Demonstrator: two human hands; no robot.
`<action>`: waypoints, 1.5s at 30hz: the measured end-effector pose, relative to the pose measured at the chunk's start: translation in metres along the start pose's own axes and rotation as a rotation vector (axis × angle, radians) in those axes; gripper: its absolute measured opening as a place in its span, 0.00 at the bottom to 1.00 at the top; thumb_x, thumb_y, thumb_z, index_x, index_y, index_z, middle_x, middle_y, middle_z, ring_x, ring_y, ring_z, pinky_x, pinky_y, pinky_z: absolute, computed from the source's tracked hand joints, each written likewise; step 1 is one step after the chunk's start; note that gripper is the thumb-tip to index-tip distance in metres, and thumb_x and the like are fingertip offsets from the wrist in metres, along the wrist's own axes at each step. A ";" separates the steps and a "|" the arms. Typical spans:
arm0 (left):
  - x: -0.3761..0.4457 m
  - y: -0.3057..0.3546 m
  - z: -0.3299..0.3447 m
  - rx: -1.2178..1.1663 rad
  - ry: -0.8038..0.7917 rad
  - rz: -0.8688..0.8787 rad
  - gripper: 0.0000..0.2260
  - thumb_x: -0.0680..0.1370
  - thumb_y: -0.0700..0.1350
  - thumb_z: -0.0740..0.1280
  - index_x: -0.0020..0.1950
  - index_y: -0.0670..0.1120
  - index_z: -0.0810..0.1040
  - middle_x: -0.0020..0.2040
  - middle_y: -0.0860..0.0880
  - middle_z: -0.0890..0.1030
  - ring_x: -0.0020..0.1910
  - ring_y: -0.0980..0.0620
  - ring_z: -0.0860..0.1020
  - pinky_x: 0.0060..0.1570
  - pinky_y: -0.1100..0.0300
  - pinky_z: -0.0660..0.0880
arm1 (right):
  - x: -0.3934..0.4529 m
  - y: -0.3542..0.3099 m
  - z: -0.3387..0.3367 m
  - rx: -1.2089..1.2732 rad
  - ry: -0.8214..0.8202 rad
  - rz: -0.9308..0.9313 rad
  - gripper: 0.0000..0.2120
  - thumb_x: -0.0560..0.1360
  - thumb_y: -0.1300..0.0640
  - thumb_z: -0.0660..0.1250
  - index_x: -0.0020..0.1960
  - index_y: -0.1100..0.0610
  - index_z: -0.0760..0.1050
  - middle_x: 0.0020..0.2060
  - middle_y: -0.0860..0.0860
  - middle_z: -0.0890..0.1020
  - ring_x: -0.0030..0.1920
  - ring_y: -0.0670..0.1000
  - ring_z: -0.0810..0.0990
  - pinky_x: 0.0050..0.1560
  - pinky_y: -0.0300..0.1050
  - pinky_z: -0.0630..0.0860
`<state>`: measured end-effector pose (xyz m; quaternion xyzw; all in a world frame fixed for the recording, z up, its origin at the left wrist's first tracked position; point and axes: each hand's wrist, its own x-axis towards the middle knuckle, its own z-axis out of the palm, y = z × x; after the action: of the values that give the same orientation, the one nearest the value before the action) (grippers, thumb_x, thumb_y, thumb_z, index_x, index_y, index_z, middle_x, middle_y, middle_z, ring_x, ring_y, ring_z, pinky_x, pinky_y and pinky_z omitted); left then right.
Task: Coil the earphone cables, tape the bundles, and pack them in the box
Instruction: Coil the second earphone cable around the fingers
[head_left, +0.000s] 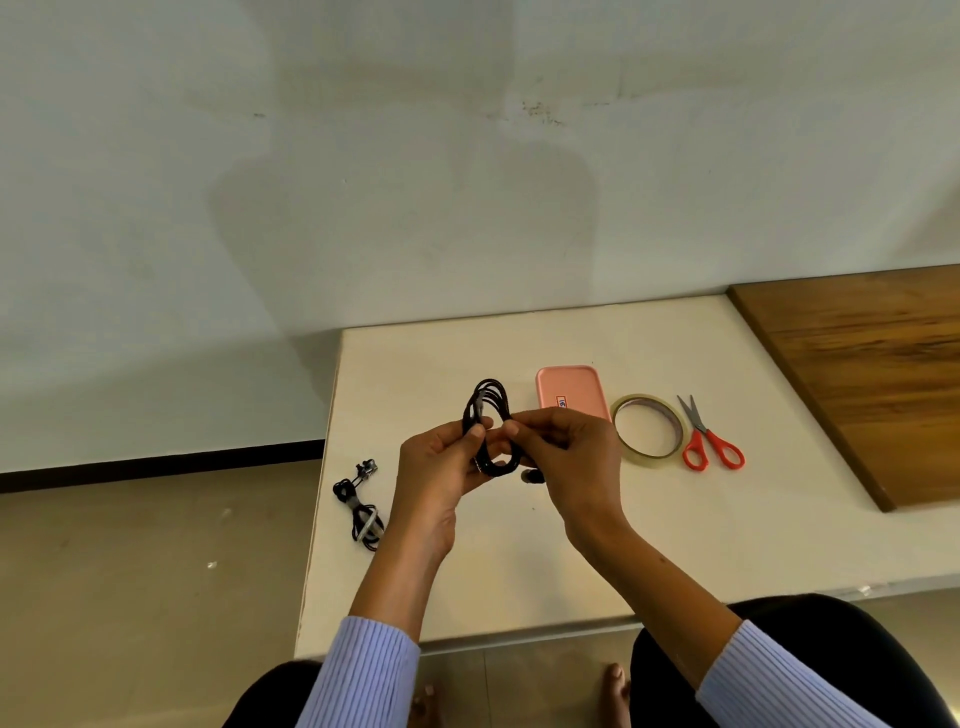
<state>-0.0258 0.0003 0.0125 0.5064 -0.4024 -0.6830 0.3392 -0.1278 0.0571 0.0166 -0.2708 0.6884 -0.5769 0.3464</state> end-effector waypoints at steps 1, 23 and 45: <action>0.001 -0.001 0.001 0.000 -0.004 0.002 0.08 0.78 0.35 0.63 0.47 0.41 0.82 0.41 0.43 0.84 0.43 0.48 0.83 0.42 0.57 0.81 | 0.000 0.000 0.000 -0.009 -0.012 -0.003 0.07 0.72 0.61 0.72 0.40 0.49 0.81 0.34 0.48 0.85 0.36 0.47 0.84 0.36 0.43 0.81; -0.003 -0.002 0.005 -0.235 -0.220 -0.260 0.12 0.78 0.36 0.54 0.46 0.39 0.77 0.33 0.46 0.79 0.33 0.53 0.82 0.56 0.50 0.76 | 0.003 0.012 -0.001 -0.371 -0.195 -0.291 0.05 0.74 0.59 0.69 0.46 0.57 0.84 0.41 0.52 0.81 0.41 0.47 0.78 0.41 0.35 0.71; 0.001 -0.010 0.014 -0.379 -0.047 -0.106 0.09 0.79 0.38 0.62 0.55 0.36 0.79 0.44 0.42 0.84 0.39 0.51 0.84 0.42 0.62 0.81 | 0.003 0.009 0.008 -0.242 -0.087 -0.227 0.11 0.74 0.66 0.67 0.52 0.57 0.83 0.45 0.46 0.79 0.43 0.40 0.78 0.44 0.27 0.72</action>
<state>-0.0401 0.0071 0.0052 0.4378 -0.2474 -0.7750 0.3827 -0.1232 0.0515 0.0068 -0.4113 0.7023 -0.5128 0.2732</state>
